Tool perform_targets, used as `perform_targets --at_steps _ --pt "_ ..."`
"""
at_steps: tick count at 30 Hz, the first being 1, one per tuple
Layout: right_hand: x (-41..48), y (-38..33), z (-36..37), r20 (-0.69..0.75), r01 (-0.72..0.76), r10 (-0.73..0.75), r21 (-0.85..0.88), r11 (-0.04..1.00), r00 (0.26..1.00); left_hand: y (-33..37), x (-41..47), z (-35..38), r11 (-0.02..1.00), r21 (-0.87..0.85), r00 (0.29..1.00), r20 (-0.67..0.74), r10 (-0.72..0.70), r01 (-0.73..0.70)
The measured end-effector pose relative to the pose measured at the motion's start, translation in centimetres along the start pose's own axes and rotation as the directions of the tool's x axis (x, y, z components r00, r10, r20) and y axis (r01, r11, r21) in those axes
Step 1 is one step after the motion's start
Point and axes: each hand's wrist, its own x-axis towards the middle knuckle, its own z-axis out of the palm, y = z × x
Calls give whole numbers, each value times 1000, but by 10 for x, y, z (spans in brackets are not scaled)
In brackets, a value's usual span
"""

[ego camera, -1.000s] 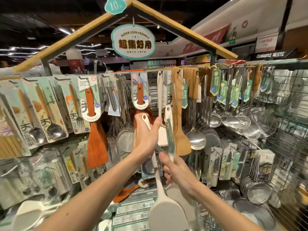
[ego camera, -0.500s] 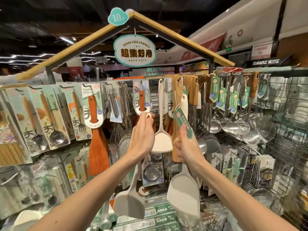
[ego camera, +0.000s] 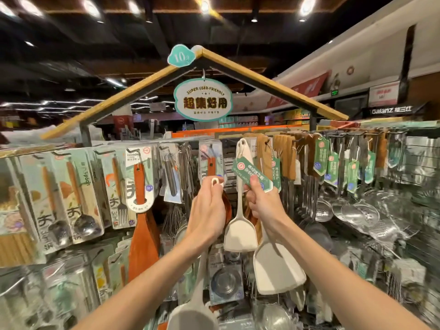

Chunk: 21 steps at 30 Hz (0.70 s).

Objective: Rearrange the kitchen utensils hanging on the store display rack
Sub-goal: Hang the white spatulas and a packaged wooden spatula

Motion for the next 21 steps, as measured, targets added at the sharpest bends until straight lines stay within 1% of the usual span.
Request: perform_targets --at_steps 3,6,13,17,19,21 --pt "19 7 4 -42 -3 2 -33 999 999 3 9 3 1000 15 1000 -3 -4 4" --pt "32 14 8 -61 -19 19 -1 1000 998 3 17 7 1000 22 1000 -1 15 -15" --pt "47 24 14 -28 -85 85 9 996 996 -4 30 14 999 51 1000 -11 9 -9" --pt "57 31 14 -10 -114 114 2 993 993 -8 37 16 999 31 1000 -12 -13 13" --pt "57 33 14 -11 -108 108 -12 994 994 -12 39 15 999 24 999 -19 -29 29" --pt "52 36 14 8 -76 76 14 997 997 -20 41 13 999 15 999 -25 -34 35"
